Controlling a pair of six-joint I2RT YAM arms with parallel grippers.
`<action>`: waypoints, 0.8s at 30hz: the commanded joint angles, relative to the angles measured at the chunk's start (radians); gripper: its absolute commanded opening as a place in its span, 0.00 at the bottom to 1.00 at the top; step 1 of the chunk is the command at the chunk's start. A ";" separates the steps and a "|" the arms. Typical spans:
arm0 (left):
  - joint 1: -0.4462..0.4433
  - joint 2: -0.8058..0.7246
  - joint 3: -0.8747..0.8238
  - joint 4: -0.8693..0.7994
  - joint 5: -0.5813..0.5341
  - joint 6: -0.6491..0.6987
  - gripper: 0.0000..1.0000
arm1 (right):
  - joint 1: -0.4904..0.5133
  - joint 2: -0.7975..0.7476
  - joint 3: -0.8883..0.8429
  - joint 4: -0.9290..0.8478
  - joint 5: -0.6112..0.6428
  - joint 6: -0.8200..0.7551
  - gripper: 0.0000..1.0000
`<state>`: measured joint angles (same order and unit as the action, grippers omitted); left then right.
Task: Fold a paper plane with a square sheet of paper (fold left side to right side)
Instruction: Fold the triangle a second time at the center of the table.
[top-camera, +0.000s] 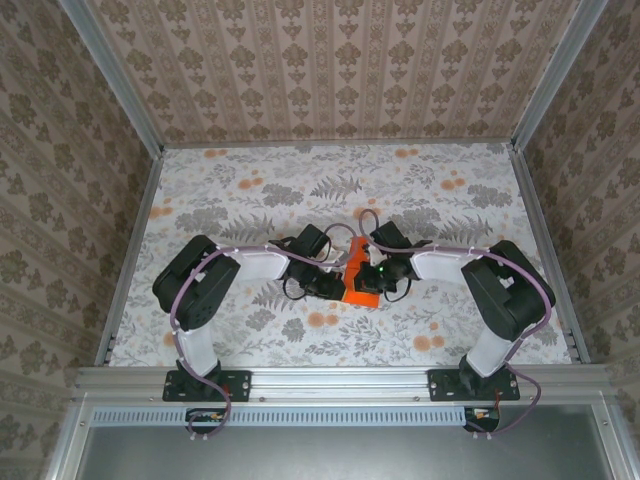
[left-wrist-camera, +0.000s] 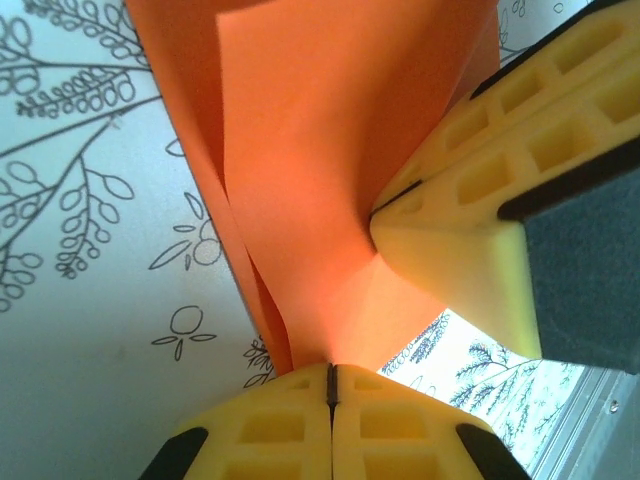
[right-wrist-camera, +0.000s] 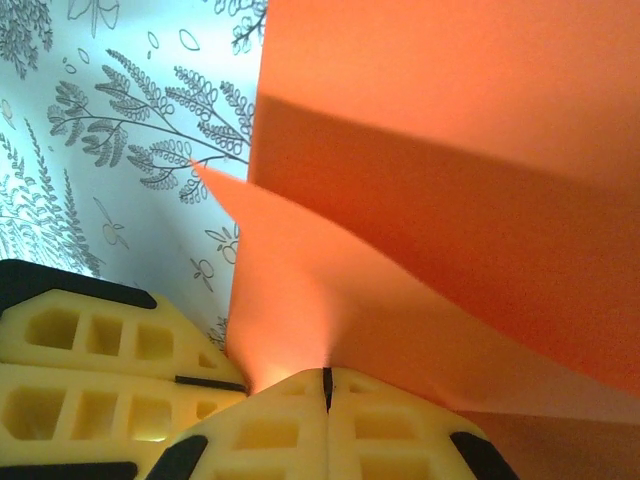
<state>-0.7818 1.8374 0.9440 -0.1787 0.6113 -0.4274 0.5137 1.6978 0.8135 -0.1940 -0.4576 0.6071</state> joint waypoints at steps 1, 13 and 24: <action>0.013 0.048 -0.019 -0.054 -0.052 -0.008 0.06 | -0.023 -0.001 0.022 -0.075 0.052 -0.032 0.00; 0.012 0.048 -0.025 -0.053 -0.052 -0.008 0.06 | -0.094 0.020 0.036 -0.134 0.066 -0.074 0.00; 0.012 0.050 -0.025 -0.049 -0.049 -0.010 0.06 | -0.188 0.051 0.056 -0.184 0.066 -0.136 0.00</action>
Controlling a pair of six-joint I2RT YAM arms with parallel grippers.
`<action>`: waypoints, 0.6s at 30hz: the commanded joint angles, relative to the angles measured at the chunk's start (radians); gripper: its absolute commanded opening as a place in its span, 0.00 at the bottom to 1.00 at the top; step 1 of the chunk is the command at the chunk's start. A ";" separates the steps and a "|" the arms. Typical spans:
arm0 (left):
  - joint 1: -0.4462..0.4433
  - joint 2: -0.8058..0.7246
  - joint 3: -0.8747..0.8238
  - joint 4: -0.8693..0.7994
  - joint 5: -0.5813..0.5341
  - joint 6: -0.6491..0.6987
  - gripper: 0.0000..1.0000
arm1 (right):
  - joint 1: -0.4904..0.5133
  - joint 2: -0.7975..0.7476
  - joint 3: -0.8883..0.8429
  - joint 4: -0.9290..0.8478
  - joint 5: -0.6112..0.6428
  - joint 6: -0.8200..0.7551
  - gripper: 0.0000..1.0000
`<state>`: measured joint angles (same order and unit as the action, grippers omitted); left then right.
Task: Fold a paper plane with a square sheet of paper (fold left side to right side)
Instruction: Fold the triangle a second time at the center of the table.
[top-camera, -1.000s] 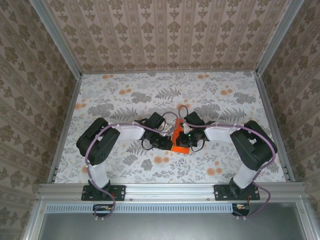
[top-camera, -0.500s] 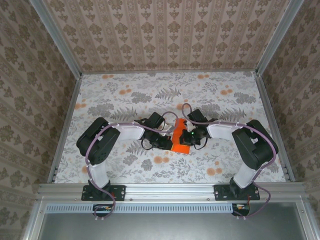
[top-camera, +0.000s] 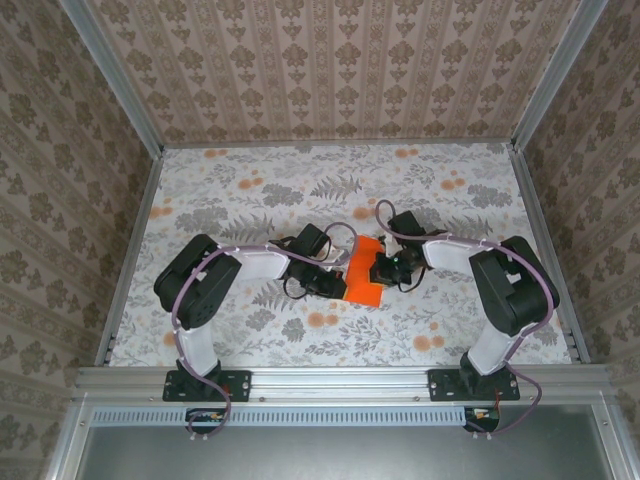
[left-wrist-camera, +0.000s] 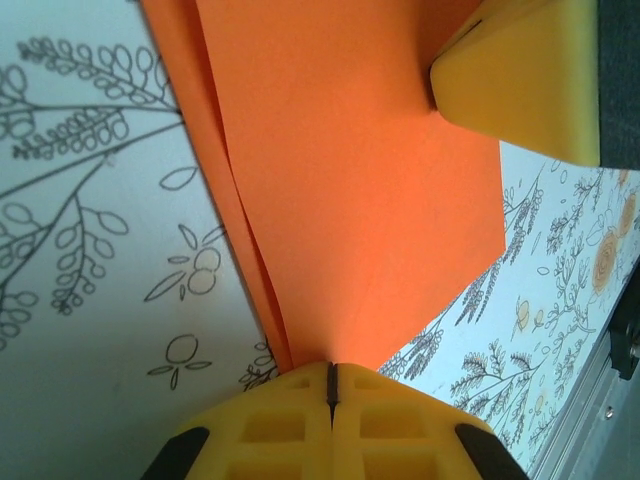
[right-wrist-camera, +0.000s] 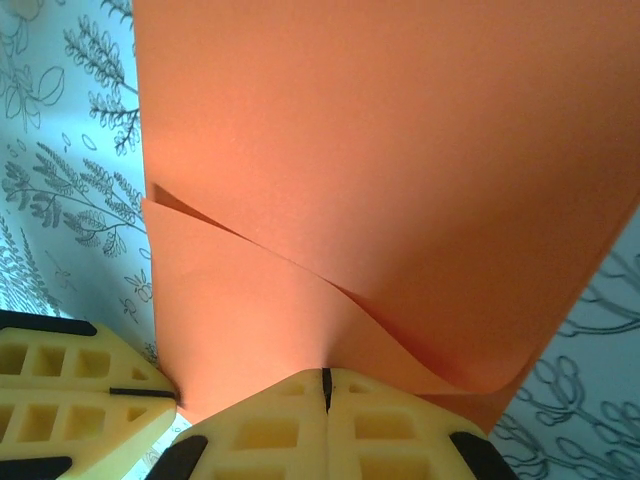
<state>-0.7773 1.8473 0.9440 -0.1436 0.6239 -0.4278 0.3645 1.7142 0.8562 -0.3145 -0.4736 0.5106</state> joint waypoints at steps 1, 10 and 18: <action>0.008 0.041 -0.026 -0.085 -0.062 -0.010 0.06 | -0.044 0.038 0.017 -0.068 0.079 -0.045 0.00; 0.007 0.042 -0.026 -0.085 -0.064 -0.011 0.05 | -0.080 0.042 0.041 -0.098 0.072 -0.079 0.00; 0.007 0.040 -0.024 -0.084 -0.063 -0.009 0.05 | -0.123 0.048 0.051 -0.124 0.087 -0.105 0.00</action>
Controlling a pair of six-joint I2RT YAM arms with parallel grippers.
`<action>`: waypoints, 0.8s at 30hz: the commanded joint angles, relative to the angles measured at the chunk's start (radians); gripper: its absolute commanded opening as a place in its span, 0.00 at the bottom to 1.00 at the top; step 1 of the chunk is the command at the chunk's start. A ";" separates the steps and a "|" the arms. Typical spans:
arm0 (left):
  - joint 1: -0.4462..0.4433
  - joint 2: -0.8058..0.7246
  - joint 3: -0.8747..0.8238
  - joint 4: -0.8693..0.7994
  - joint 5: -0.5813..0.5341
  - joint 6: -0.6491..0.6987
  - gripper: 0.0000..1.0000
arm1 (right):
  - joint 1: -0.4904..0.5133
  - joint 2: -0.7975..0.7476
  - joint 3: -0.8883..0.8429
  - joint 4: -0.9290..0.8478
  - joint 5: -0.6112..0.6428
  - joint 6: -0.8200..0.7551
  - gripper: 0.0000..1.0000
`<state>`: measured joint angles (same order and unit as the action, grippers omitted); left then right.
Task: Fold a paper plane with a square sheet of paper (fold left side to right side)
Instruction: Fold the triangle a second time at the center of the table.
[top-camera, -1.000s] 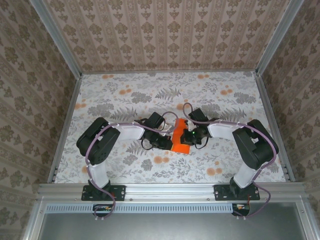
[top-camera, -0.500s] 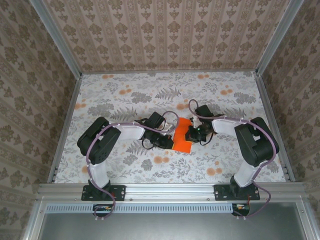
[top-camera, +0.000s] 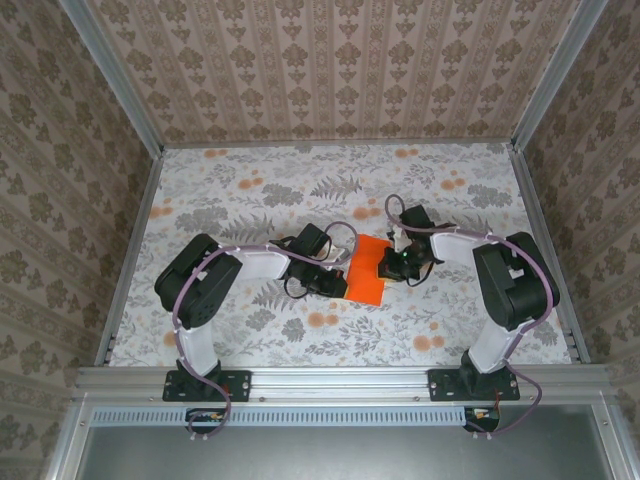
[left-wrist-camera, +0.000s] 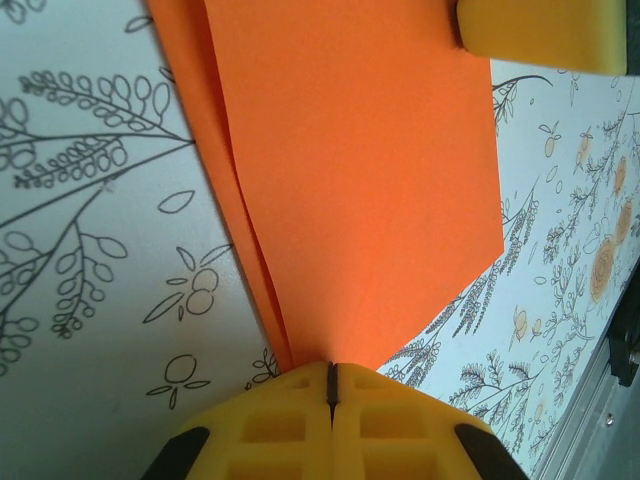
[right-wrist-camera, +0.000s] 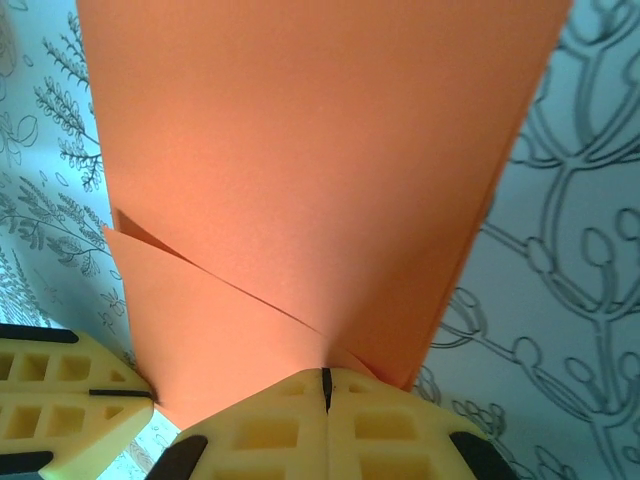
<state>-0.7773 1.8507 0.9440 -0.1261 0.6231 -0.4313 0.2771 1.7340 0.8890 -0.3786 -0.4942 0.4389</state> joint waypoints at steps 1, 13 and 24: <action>0.007 0.036 -0.025 -0.102 -0.063 -0.007 0.05 | -0.042 0.027 0.022 -0.066 0.115 -0.039 0.00; 0.007 0.024 -0.021 -0.095 -0.062 -0.003 0.05 | -0.008 -0.118 0.013 -0.044 0.039 -0.009 0.00; 0.008 -0.016 0.006 -0.099 -0.051 -0.009 0.06 | 0.093 0.018 0.003 0.032 0.029 0.074 0.00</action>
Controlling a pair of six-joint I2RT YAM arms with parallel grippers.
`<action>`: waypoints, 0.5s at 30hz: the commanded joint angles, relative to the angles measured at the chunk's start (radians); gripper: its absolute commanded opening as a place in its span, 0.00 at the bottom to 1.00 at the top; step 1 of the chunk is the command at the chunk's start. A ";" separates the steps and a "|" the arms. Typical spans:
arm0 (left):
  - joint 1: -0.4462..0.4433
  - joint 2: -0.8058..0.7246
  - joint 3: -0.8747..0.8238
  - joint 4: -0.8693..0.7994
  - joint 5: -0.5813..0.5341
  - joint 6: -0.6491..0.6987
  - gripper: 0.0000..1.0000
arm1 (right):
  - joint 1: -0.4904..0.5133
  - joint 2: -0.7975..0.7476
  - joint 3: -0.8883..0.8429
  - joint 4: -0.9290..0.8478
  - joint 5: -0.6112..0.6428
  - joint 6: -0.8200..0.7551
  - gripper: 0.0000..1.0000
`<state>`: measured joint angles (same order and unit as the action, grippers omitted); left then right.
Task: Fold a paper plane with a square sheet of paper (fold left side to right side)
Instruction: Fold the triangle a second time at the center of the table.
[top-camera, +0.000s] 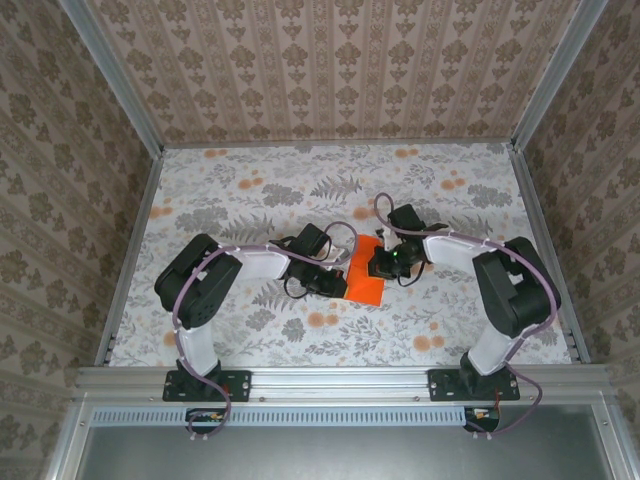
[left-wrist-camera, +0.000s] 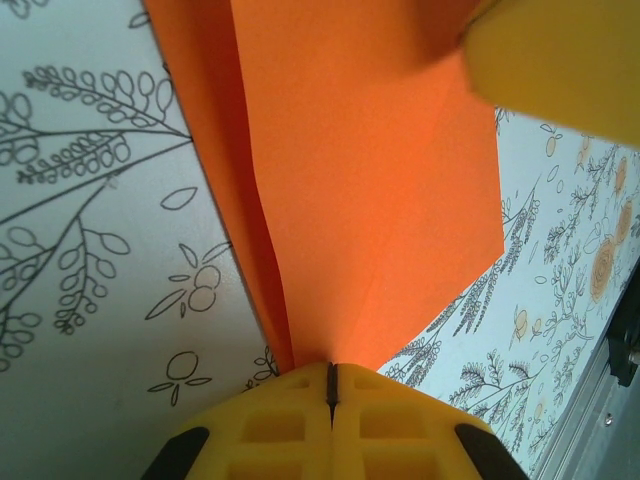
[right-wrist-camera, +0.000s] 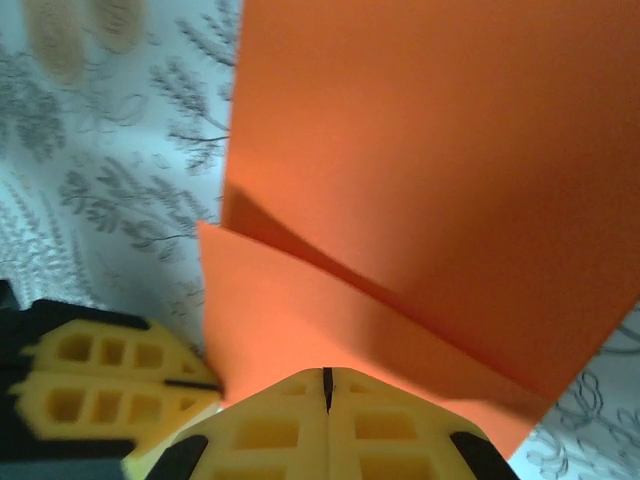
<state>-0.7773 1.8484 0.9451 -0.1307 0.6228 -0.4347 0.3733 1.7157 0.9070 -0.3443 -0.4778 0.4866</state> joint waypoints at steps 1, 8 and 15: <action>0.006 -0.020 0.014 -0.100 -0.047 -0.003 0.06 | -0.004 0.043 -0.016 -0.008 0.016 0.023 0.00; -0.018 -0.017 0.111 -0.132 -0.001 0.014 0.06 | -0.003 0.066 -0.032 -0.041 0.036 0.005 0.00; -0.028 0.066 0.173 -0.141 0.014 0.032 0.06 | -0.004 0.067 -0.035 -0.038 0.029 0.005 0.00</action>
<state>-0.8036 1.8725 1.1019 -0.2356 0.6178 -0.4297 0.3702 1.7477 0.9012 -0.3401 -0.4824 0.4942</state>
